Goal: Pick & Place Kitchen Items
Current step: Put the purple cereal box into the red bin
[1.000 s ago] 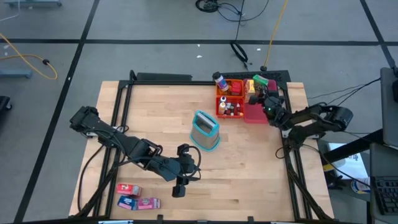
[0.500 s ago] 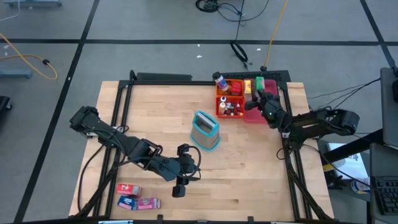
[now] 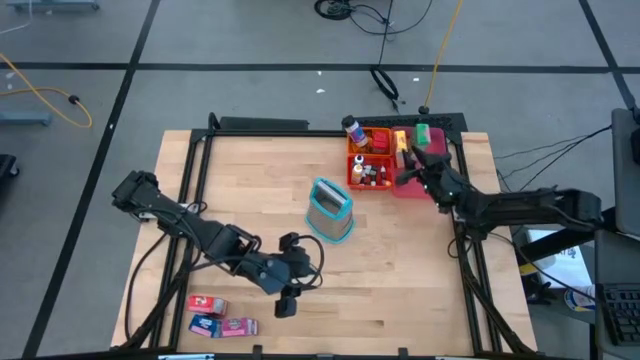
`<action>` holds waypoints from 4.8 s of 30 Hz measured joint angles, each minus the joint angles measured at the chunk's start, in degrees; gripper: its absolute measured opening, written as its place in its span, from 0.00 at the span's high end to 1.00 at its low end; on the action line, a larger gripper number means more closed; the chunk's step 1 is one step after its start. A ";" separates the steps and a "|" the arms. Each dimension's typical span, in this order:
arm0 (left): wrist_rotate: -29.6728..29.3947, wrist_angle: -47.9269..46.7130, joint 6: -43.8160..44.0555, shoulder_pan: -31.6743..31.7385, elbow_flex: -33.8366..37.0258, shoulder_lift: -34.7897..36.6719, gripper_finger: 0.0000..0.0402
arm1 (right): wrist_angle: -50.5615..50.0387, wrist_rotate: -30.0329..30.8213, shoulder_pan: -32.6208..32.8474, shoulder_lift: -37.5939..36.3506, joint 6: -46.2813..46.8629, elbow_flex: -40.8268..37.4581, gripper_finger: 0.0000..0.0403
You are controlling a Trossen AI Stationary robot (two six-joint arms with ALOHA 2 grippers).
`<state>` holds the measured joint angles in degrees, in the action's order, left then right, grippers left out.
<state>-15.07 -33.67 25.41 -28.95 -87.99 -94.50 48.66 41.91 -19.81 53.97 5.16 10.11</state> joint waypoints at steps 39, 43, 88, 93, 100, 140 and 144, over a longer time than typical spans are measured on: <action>3.89 -11.85 41.85 -23.80 8.26 0.00 0.59 | -0.46 -0.20 25.57 -7.69 -1.52 0.00 0.66; 4.09 -11.59 42.20 -23.80 8.37 0.00 0.53 | -0.48 -0.21 25.57 -7.69 -1.52 0.00 0.67; 6.71 -21.67 42.90 -24.33 9.29 -2.21 0.47 | -1.87 -0.20 25.55 -7.67 -1.42 -0.02 0.68; 7.53 -20.33 42.75 -24.71 10.54 -2.58 0.47 | -1.85 -0.20 25.55 -7.67 -1.39 -0.02 0.68; 8.34 -18.67 42.55 -24.67 12.57 -2.47 0.62 | -1.89 -0.20 25.55 -7.67 -1.37 -0.02 0.68; 6.83 -13.52 23.68 -2.38 -4.48 -2.21 1.00 | 1.68 -39.62 25.55 -7.63 -2.26 -0.02 0.68; 9.58 -9.07 20.19 0.84 -4.48 -2.21 1.00 | 0.05 -44.92 25.95 -6.75 0.20 0.99 0.68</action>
<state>-5.49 -42.74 45.60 -28.11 -92.47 -96.71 48.71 -3.01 6.13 47.22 5.35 11.10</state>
